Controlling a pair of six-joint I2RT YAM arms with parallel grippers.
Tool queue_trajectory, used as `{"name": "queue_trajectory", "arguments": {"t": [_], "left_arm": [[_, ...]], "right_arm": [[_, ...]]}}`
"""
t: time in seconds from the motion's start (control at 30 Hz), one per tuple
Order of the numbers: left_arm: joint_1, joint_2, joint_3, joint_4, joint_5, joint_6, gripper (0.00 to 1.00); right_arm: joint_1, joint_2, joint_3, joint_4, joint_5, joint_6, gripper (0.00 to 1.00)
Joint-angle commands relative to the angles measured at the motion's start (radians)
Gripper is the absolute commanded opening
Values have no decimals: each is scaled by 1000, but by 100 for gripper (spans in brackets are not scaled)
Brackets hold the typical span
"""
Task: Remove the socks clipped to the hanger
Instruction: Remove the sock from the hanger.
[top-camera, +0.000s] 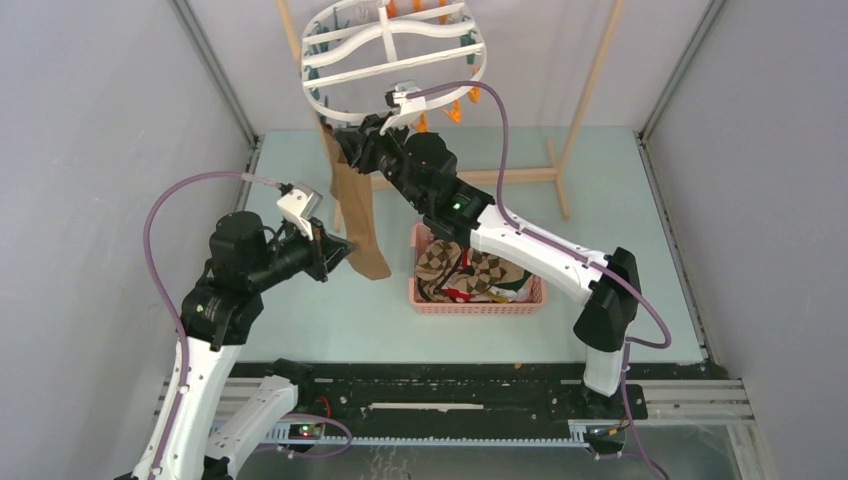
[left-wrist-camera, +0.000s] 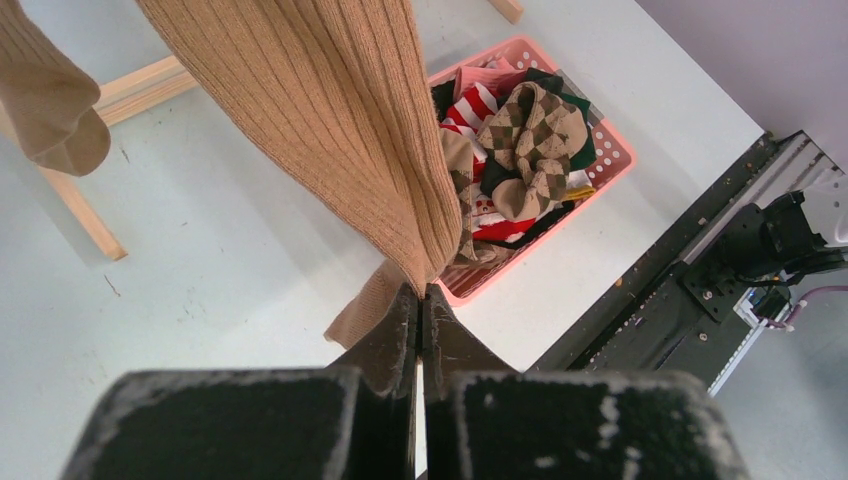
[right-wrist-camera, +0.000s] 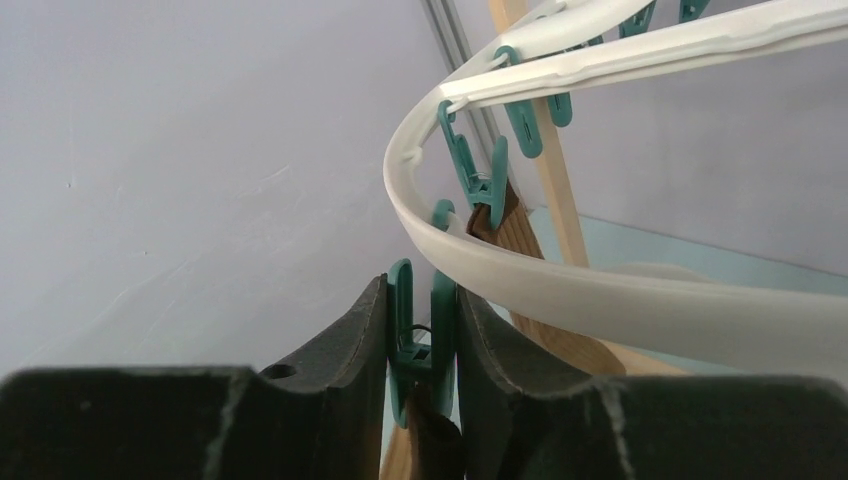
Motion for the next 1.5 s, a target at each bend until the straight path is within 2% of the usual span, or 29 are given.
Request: {"name": "queue_trajectory", "arguments": {"t": [0.0,0.2,0.4,0.63,0.7,0.87,0.97,1.0,1.03,1.27,1.33,1.47], "left_arm": [[-7,-11,24,10,0,1,0],[-7,-16,20,-2,-7,12,0],[-7,-42,-35,-18,11,16,0],[-7,-71,-78,-24,0,33,0],[-7,-69,-67,-30,0,39,0],[-7,-72,-39,-60,10,61,0],[-7,-76,-20,-83,26,85,0],[-7,-76,-14,-91,31,92,0],[-7,-78,-7,-97,36,98,0],[-7,-72,25,-128,76,142,0],[-7,-68,37,-139,93,158,0],[-7,-57,70,-182,145,207,0]], "right_arm": [[-16,-22,26,35,-30,23,25],[-30,-41,4,53,-66,49,17],[-67,-60,-22,69,-172,146,17],[-86,-81,-50,87,-249,200,13],[-86,-89,-56,74,-251,204,21],[-76,-160,-162,87,-217,170,67],[-72,-219,-256,109,-232,162,82],[-72,-236,-285,113,-251,155,94],[-73,-264,-314,114,-283,146,99],[-49,-403,-524,86,-529,29,100],[-20,-423,-564,66,-656,-51,100],[34,-455,-645,-2,-727,-219,100]]}}
